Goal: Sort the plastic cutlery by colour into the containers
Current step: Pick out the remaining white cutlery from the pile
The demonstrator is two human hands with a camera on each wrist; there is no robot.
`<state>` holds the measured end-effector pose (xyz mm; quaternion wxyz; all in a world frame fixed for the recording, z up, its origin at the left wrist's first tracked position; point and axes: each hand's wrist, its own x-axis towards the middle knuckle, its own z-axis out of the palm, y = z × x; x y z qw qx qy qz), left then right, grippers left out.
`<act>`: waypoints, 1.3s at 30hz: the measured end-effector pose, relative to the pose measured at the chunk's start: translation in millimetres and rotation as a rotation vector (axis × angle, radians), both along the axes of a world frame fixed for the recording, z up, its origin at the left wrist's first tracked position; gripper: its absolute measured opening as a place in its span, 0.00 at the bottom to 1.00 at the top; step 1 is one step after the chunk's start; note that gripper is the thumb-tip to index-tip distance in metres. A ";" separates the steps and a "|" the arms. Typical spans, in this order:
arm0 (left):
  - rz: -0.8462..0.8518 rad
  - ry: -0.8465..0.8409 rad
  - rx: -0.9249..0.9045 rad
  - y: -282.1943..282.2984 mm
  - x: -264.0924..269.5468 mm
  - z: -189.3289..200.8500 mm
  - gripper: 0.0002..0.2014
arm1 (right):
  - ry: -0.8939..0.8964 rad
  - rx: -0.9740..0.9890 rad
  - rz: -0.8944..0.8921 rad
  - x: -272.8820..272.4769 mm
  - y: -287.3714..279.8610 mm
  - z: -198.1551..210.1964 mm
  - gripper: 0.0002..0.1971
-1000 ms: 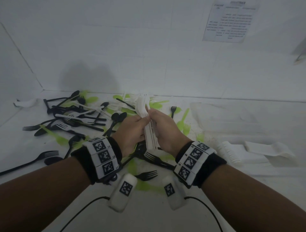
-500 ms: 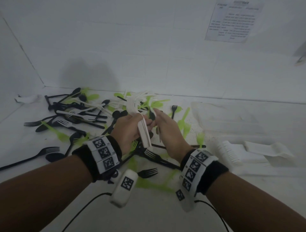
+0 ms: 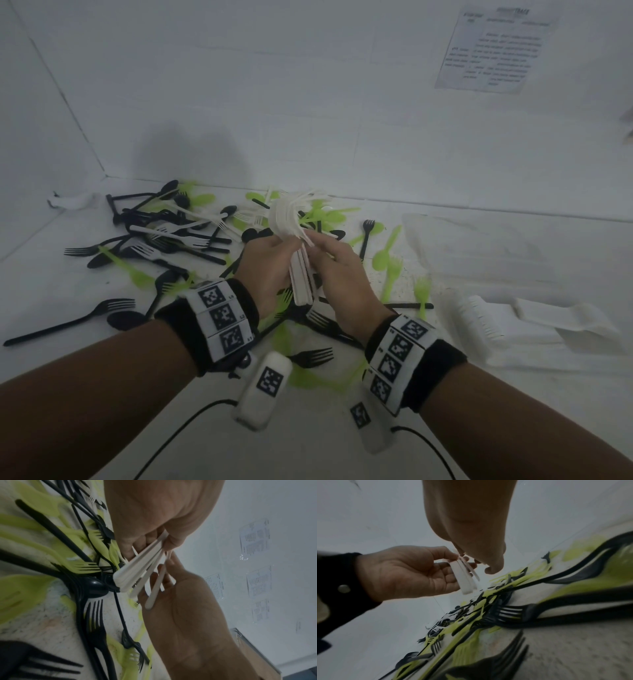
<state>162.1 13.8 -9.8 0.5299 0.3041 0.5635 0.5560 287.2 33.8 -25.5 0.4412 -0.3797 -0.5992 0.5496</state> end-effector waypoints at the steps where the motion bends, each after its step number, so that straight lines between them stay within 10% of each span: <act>1: -0.001 -0.008 -0.007 -0.5 -0.2 -0.2 0.10 | -0.003 -0.003 0.027 -2.6 0.7 1.3 0.19; 24: -0.304 0.024 -0.058 4.9 -31.7 6.0 0.19 | -0.122 0.048 0.119 -25.0 22.6 -13.4 0.20; 28: -0.320 -0.064 -0.159 11.8 -39.3 7.2 0.09 | -0.229 0.054 0.061 -24.1 29.9 -12.8 0.16; 33: -0.718 0.499 -0.289 14.8 -54.8 15.0 0.03 | -0.652 0.639 -0.078 -1.6 31.6 -10.5 0.32; 39: -0.999 0.988 -0.089 20.9 -60.2 23.9 0.10 | -1.029 0.858 0.099 17.7 37.3 -8.8 0.15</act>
